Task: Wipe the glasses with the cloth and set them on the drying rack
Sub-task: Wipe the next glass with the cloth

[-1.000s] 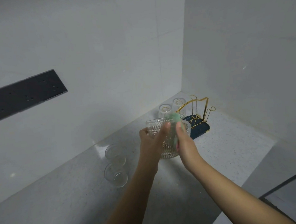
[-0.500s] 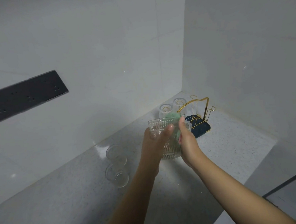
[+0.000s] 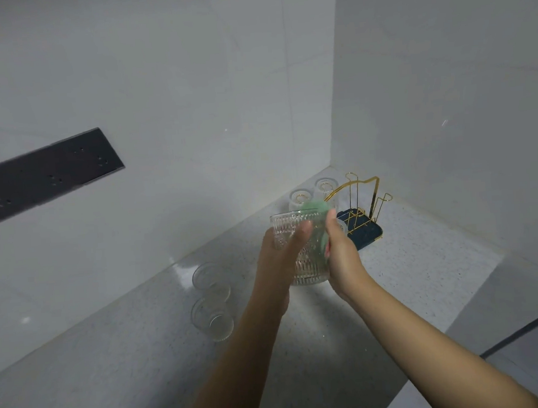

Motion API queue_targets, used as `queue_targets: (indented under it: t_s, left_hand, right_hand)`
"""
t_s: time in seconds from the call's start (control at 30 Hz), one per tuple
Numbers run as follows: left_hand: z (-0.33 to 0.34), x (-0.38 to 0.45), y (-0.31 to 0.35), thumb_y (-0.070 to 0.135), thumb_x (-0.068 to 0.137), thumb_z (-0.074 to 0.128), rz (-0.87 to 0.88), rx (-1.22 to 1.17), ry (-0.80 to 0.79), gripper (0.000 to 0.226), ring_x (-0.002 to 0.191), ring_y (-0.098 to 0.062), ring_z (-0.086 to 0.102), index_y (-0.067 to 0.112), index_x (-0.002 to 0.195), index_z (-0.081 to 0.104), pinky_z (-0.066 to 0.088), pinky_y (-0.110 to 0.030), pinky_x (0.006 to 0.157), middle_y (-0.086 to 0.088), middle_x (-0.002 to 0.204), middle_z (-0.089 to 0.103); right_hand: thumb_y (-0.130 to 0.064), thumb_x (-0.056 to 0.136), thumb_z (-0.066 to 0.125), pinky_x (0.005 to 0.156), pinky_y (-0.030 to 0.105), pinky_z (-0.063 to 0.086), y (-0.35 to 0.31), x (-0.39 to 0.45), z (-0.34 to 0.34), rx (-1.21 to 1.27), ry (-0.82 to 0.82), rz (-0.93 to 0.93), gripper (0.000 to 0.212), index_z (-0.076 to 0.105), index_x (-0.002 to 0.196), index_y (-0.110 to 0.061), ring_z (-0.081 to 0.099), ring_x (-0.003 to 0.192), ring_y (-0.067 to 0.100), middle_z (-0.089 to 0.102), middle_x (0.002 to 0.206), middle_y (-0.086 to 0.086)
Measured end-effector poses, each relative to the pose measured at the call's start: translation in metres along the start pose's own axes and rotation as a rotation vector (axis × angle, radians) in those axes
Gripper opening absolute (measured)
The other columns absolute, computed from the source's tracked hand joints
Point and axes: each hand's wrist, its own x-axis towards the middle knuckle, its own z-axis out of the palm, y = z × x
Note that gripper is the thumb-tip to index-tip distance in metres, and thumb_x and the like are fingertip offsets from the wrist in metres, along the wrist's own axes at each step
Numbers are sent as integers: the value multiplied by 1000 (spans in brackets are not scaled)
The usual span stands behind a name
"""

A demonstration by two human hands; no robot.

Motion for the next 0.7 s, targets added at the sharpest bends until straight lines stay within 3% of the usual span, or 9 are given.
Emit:
queue_targets:
  t_s: [0.07,0.13,0.2,0.27,0.37,0.5,0.6,0.63,0.7]
  left_hand:
    - [-4,2,-6,43,87,61,-5,-51,-45,30,102,-18,71,24,107,73,58,-35,85,-3,108,75]
    - [-3,4,-1,48,89,57,1,50,26,40,98,-10,70,20,115,67,53,-22,79,3,106,74]
    - [-1,6,2,56,92,53,-66,214,193,60,103,-11,62,15,135,52,44,-24,84,5,115,63]
    - [3,6,1,63,91,46,-120,281,294,68,106,-15,59,12,135,48,41,-27,85,3,117,59]
    - [1,5,-4,71,71,65,-43,176,153,78,99,-21,69,10,120,60,55,-40,88,-5,107,70]
    - [-1,3,-8,39,87,64,-6,-71,-110,45,114,-24,66,15,125,63,52,-45,96,-7,121,70]
    - [-1,4,-7,43,91,60,17,18,-63,36,99,-1,69,17,116,65,54,-17,80,9,104,74]
    - [1,5,-4,48,89,60,22,79,-6,40,86,7,68,16,114,64,50,-10,71,11,95,74]
    - [4,6,-4,50,92,55,-10,171,139,42,69,18,62,16,117,55,45,-5,61,12,90,66]
  right_hand:
    - [-80,77,33,104,52,40,5,7,-3,4,39,38,89,62,106,-1,59,109,38,64,109,25]
    - [-67,88,27,94,45,45,6,1,-2,-51,62,-58,68,62,82,-9,62,82,31,65,78,17]
    - [-55,94,24,92,48,47,10,-4,0,-79,27,-142,46,53,118,-29,62,88,28,62,95,21]
    - [-48,98,26,97,49,44,12,-12,3,-147,-10,-263,50,25,145,-32,53,110,26,51,123,21]
    - [-62,90,29,80,41,52,12,-13,2,-153,27,-271,67,31,144,-23,62,95,24,62,100,20]
    - [-60,90,27,106,51,37,4,2,-7,-20,56,-20,68,54,124,-8,50,120,39,54,125,28]
    - [-54,95,26,82,32,45,-1,2,-6,-84,88,-84,60,58,86,-4,59,72,17,60,68,10]
    - [-55,93,24,70,27,42,2,1,-6,-106,91,-138,53,54,88,-11,49,58,7,50,55,-3]
    - [-52,92,25,59,31,41,8,-3,-5,-136,59,-232,46,46,121,-23,42,52,0,43,58,-11]
